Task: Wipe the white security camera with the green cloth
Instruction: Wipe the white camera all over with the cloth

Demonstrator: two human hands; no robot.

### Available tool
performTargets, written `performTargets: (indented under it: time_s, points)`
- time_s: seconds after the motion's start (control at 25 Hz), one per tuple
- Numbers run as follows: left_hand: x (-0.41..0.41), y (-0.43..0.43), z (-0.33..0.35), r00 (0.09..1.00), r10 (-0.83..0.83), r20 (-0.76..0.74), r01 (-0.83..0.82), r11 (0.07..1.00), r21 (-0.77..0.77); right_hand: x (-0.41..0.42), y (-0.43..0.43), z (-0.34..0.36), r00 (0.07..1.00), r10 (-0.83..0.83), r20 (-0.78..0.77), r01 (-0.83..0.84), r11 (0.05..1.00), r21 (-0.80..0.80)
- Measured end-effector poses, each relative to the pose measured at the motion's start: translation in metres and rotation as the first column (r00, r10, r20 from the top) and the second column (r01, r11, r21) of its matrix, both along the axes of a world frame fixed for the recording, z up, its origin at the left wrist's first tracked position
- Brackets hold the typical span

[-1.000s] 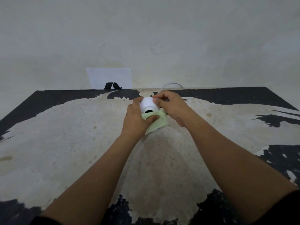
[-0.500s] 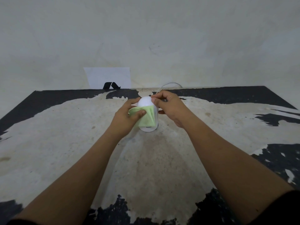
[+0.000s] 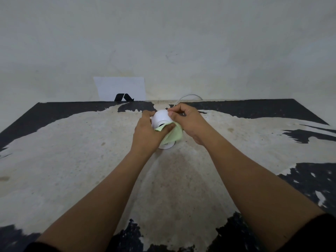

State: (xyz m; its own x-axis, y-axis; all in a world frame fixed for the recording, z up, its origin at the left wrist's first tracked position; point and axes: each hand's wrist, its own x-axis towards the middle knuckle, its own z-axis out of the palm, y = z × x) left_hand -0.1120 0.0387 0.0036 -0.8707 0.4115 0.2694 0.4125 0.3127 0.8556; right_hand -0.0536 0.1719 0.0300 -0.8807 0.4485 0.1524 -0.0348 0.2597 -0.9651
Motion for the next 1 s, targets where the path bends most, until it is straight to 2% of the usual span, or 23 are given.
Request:
performTargets:
  time_s: [0.2,0.36,0.44,0.52,0.6,0.8,0.92,1.0]
  points:
    - [-0.003,-0.008,0.002,0.998,-0.032,0.048,0.030,0.998,0.054,0.005,0.000,0.001,0.998,0.039,0.044,-0.036,0.997,-0.067]
    - [0.003,-0.024,-0.013,0.995,0.072,0.065,-0.076,0.995,0.065,0.016,-0.002,0.005,0.994,0.055,0.089,-0.047,0.994,-0.096]
    - [0.009,-0.030,-0.018,0.992,0.076,0.101,-0.080,0.996,0.042,0.022,-0.005,0.007,0.992,0.059,0.114,-0.056,0.998,-0.036]
    - [0.018,-0.037,-0.009,0.990,0.015,0.144,-0.031,0.993,0.111,0.029,-0.010,0.004,0.995,0.032,0.096,-0.043,0.993,0.108]
    - [0.025,-0.042,0.015,0.988,-0.089,0.126,0.065,0.981,0.181,0.039,-0.016,0.006,0.999,0.041,0.027,-0.044,0.989,0.143]
    - [0.022,-0.042,0.069,0.961,-0.267,0.072,0.245,0.944,0.222,0.047,-0.020,0.033,0.964,0.238,-0.121,-0.251,0.962,-0.107]
    - [0.005,-0.033,0.080,0.955,-0.273,0.116,0.238,0.939,0.249,0.036,-0.018,0.046,0.990,0.119,-0.077,-0.121,0.993,-0.016]
    - [-0.009,-0.030,0.078,0.956,-0.232,0.179,0.166,0.932,0.322,0.026,-0.010,0.053,0.995,0.007,-0.102,-0.011,0.999,-0.044]
